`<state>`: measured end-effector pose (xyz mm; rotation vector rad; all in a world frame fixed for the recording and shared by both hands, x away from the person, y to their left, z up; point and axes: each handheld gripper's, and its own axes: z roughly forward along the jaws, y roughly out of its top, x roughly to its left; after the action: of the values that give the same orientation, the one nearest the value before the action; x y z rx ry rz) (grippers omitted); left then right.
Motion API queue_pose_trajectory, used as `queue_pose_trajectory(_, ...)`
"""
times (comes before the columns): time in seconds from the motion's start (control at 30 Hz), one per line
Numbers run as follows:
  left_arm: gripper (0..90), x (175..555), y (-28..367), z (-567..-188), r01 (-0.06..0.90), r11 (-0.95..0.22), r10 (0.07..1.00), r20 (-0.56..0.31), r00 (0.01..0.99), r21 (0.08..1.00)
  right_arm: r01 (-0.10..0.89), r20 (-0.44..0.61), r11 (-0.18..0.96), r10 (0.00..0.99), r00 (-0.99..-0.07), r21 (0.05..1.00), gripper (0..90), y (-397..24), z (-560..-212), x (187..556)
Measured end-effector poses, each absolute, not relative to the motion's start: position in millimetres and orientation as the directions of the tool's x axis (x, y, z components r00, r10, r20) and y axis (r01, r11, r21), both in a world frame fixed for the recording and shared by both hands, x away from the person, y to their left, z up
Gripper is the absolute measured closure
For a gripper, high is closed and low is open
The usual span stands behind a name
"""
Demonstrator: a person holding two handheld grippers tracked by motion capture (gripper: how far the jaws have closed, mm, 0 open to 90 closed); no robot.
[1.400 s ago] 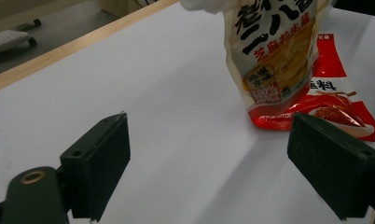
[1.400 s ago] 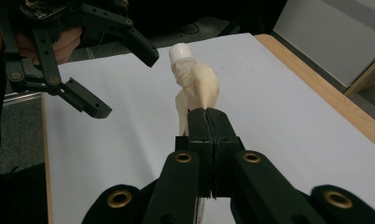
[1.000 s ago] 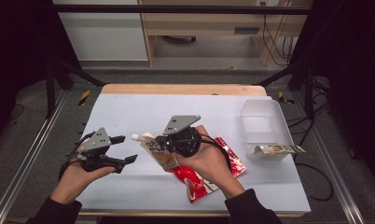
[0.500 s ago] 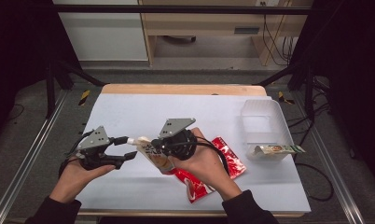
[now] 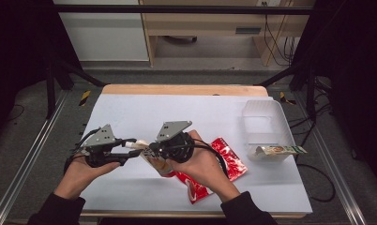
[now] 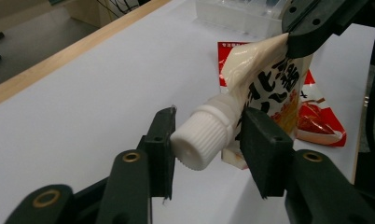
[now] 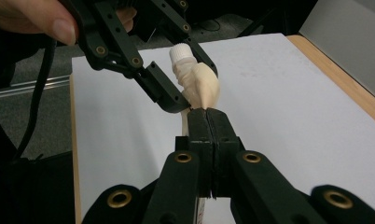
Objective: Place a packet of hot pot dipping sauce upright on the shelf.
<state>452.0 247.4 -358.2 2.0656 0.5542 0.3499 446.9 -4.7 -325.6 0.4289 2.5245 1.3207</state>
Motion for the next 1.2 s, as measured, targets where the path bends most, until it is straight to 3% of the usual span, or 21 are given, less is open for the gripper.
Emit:
queue_pose_trajectory(0.4,61.2,454,243,-358,0.266,-0.408,0.5,-0.03,0.866,0.873,0.162,-0.073,0.537,0.39,-0.918,0.828,90.0,-12,-330,449)
queue_pose_trajectory(0.63,70.1,450,239,-352,0.246,-0.433,0.486,-0.006,0.874,0.867,0.172,-0.075,0.539,0.406,-0.911,0.824,90.0,-16,-332,452)
queue_pose_trajectory(1.2,72.9,446,225,-322,0.189,-0.525,0.429,0.066,0.901,0.83,0.192,-0.061,0.549,0.408,-0.911,0.813,88.3,-22,-330,455)
